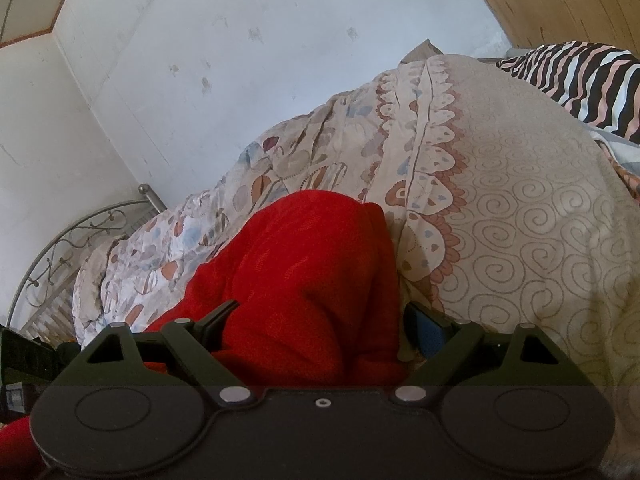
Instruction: Fold small clothes
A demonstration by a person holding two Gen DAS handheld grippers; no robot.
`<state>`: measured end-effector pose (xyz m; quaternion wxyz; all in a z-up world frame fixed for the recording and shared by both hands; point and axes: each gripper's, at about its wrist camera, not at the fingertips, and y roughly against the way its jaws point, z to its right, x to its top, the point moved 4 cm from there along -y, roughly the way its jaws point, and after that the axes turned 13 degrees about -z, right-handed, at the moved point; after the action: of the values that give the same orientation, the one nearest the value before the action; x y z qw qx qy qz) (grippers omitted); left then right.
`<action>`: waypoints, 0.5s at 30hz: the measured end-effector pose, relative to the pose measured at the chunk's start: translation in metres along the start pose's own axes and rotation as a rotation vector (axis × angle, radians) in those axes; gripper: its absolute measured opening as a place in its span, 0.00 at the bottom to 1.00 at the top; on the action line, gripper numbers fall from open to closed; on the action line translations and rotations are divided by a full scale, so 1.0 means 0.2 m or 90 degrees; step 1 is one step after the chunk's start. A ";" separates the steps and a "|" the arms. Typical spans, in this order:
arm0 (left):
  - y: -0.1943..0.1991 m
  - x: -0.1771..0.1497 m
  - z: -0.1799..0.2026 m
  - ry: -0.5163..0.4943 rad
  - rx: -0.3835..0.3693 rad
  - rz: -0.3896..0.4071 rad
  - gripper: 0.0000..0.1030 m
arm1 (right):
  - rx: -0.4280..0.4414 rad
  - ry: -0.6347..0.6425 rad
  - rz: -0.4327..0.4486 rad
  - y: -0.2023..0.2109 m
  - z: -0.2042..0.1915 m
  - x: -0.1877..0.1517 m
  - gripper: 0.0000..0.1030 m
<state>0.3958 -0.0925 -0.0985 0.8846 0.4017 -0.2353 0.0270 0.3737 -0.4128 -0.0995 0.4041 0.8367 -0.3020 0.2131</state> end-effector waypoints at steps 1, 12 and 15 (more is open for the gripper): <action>0.00 0.00 0.00 0.000 0.000 0.001 1.00 | -0.002 0.000 -0.002 0.00 0.00 0.00 0.86; 0.00 0.01 0.00 0.002 -0.002 -0.005 1.00 | -0.022 -0.009 -0.053 0.00 -0.04 0.04 0.77; 0.00 0.01 0.00 0.002 -0.001 -0.005 0.98 | -0.024 -0.010 -0.049 0.00 -0.04 0.03 0.75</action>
<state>0.3977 -0.0929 -0.0981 0.8856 0.4016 -0.2319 0.0237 0.3763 -0.4082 -0.0905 0.4253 0.8417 -0.2765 0.1849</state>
